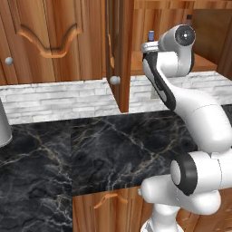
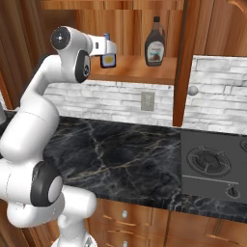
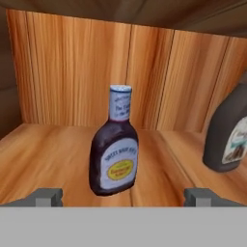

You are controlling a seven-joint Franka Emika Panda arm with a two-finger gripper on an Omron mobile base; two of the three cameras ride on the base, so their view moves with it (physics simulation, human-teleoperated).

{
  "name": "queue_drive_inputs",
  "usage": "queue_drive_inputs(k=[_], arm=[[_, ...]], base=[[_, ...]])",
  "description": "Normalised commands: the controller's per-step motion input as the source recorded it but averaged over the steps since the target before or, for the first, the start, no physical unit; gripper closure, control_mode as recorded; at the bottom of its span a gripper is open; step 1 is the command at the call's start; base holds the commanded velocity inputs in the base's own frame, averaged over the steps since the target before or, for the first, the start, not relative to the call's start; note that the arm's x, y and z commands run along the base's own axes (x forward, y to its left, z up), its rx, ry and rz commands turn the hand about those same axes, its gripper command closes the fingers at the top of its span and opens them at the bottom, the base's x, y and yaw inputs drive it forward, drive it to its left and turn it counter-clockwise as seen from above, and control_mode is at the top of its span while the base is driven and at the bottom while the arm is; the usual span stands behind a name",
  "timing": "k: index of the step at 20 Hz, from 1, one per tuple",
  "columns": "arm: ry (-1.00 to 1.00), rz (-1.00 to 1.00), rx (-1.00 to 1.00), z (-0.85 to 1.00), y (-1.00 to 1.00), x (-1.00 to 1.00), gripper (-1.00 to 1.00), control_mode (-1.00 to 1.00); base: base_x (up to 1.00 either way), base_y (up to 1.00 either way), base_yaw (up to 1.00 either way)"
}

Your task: Move the condiment bottle and syrup bottle from the cabinet to the dining counter.

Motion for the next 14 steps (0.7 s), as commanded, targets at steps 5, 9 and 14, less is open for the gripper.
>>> queue_drive_inputs(k=[5,9,14], arm=[[0.0,-0.03,0.0,0.0,0.0,0.25,-1.0,-1.0],[0.01,-0.02,0.0,0.05,0.0,0.23,-1.0,-1.0],[0.04,-0.02,0.0,0.03,0.0,0.2,-1.0,-1.0]], base=[[0.0,0.0,0.0],[0.0,0.0,0.0],[0.0,0.0,0.0]])
